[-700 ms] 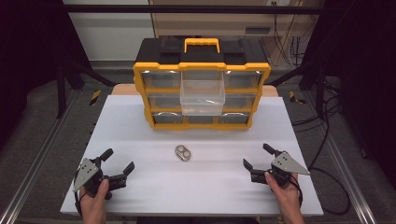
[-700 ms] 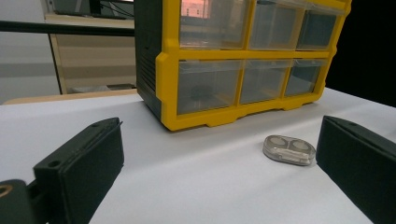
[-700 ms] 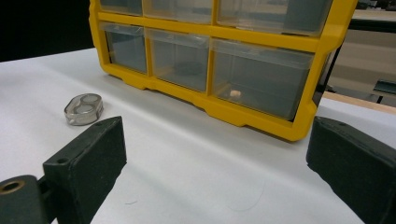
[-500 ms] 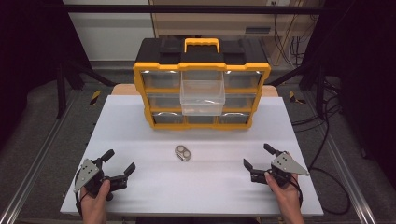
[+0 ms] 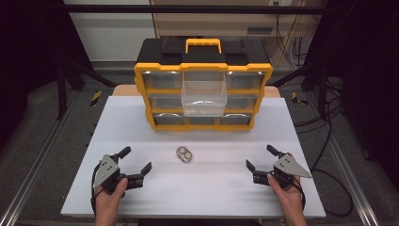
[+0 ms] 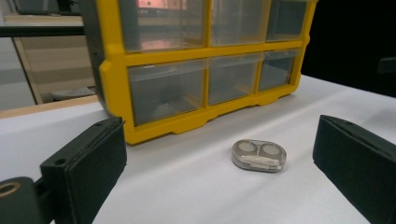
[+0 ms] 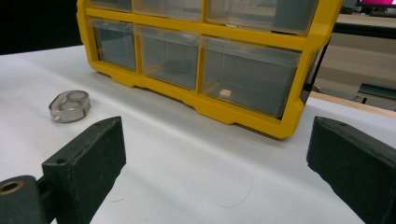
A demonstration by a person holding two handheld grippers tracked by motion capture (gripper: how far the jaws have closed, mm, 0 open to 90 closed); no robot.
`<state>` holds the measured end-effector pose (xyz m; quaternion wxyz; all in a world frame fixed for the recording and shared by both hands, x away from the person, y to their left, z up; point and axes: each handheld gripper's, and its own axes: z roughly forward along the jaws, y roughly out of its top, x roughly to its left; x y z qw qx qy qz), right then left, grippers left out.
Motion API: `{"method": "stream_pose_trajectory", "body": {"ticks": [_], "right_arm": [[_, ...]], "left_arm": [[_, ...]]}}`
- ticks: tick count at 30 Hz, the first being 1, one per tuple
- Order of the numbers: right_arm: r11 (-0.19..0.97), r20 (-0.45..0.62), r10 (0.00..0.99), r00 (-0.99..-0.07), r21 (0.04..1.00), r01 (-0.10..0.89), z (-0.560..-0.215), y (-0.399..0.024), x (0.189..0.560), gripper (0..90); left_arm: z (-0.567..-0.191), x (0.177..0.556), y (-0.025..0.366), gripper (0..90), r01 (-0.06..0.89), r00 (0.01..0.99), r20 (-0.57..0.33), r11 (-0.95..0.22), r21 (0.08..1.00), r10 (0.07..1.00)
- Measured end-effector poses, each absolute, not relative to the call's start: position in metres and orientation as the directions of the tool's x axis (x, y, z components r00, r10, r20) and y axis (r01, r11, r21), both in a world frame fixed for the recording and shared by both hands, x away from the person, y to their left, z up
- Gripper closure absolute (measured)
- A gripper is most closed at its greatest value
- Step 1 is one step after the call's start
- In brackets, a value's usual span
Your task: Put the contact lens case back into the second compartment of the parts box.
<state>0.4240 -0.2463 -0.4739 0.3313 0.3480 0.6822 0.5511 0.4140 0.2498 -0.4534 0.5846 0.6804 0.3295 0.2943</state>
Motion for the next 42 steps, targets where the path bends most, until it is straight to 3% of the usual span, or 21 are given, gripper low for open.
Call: {"method": "stream_pose_trajectory", "body": {"ticks": [33, 42], "right_arm": [[0.151, -0.071, 0.848, -0.525, 0.982, 0.11, -0.473, -0.251, 0.423, 5.4], [0.145, -0.065, 0.848, -0.525, 0.983, 0.112, -0.473, -0.253, 0.423, 5.4]], "left_arm": [[-0.433, 0.463, 0.184, 3.0, 0.241, 0.743, -0.001, -0.266, 0.933, 0.669], [-0.432, 0.475, 0.163, 3.1, 0.231, 0.756, 0.059, -0.351, 0.908, 0.652]]}}
